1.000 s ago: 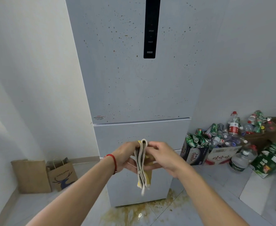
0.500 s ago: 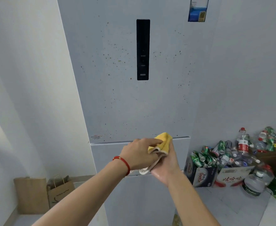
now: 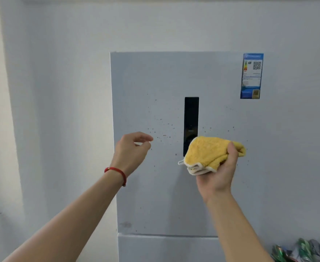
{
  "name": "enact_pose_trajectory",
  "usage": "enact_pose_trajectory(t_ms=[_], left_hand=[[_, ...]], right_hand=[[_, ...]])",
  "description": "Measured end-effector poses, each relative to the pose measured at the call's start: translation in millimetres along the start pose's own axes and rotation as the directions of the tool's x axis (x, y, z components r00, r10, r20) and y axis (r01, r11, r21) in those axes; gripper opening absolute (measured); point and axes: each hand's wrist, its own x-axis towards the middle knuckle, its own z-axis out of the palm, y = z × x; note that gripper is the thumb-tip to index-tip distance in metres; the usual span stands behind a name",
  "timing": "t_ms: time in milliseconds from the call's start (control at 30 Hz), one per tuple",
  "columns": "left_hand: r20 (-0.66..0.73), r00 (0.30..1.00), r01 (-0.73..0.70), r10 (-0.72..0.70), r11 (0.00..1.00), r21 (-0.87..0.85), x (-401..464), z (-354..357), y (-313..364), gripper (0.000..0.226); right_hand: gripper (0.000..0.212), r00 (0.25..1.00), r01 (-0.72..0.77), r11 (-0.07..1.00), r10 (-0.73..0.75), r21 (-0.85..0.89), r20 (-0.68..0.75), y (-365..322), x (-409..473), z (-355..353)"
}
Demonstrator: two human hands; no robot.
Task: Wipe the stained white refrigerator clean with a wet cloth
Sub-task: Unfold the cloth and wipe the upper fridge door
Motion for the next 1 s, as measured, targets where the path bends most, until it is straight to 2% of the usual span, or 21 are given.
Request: enact_pose_trajectory(t_ms=[67,133,200,267,333,367,467,533,600,667,700,800,867,900,1000], left_hand=[[-0.055,0.996,-0.066,0.066,0.998,0.000,29,-14,7,0.025],[-0.091,0.988,-0.126,0.127,0.992,0.016,55,-28,10,0.026],[-0.084,0.974,-0.207,0.212,0.976,0.062,86,-47,9,0.029],[-0.076,0.944,-0.310,0.321,0.942,0.126,113,-61,7,0.029],[-0.084,0.906,-0.396,0.415,0.901,0.179,139,-76,3,0.030],[-0.096,0.889,-0.422,0.447,0.884,0.202,151,-83,1,0.031],[-0.139,0.859,-0.458,0.492,0.861,0.219,188,-105,-5,0.035],[-0.145,0.866,-0.451,0.478,0.874,0.183,210,-116,-7,0.037],[-0.155,0.883,-0.435,0.444,0.896,0.087,226,-122,-6,0.040],[-0.172,0.896,-0.418,0.408,0.908,-0.020,237,-124,-1,0.042],[-0.182,0.902,-0.411,0.393,0.908,-0.076,241,-124,3,0.042],[-0.220,0.907,-0.401,0.358,0.895,-0.196,247,-119,17,0.041],[-0.242,0.905,-0.403,0.350,0.887,-0.226,249,-114,27,0.042],[-0.246,0.908,-0.398,0.341,0.883,-0.248,248,-113,31,0.045],[-0.256,0.924,-0.356,0.284,0.884,-0.304,246,-115,40,0.049]], right_hand=[[0.044,0.981,0.193,0.957,-0.188,-0.216,0.043,1,13,45],[0.036,0.920,0.389,0.813,-0.366,-0.432,0.139,11,32,86],[0.042,0.818,0.550,0.601,-0.527,-0.580,0.229,32,64,126],[0.071,0.691,0.644,0.316,-0.632,-0.696,0.352,46,96,157],[0.080,0.583,0.630,0.034,-0.681,-0.776,0.443,58,123,183],[0.081,0.554,0.600,-0.079,-0.677,-0.796,0.485,61,133,194],[0.085,0.506,0.468,-0.374,-0.629,-0.801,0.590,74,165,230],[0.093,0.506,0.401,-0.511,-0.568,-0.760,0.649,77,176,255],[0.105,0.516,0.426,-0.565,-0.490,-0.706,0.703,80,177,277],[0.106,0.515,0.493,-0.595,-0.389,-0.635,0.764,83,172,295],[0.102,0.488,0.513,-0.643,-0.326,-0.568,0.810,85,170,300],[0.077,0.340,0.521,-0.792,-0.149,-0.317,0.929,78,182,289],[0.070,0.301,0.504,-0.812,-0.156,-0.296,0.941,55,198,266],[0.070,0.324,0.492,-0.796,-0.209,-0.353,0.923,43,205,255],[0.078,0.479,0.429,-0.680,-0.387,-0.595,0.788,24,204,243]])
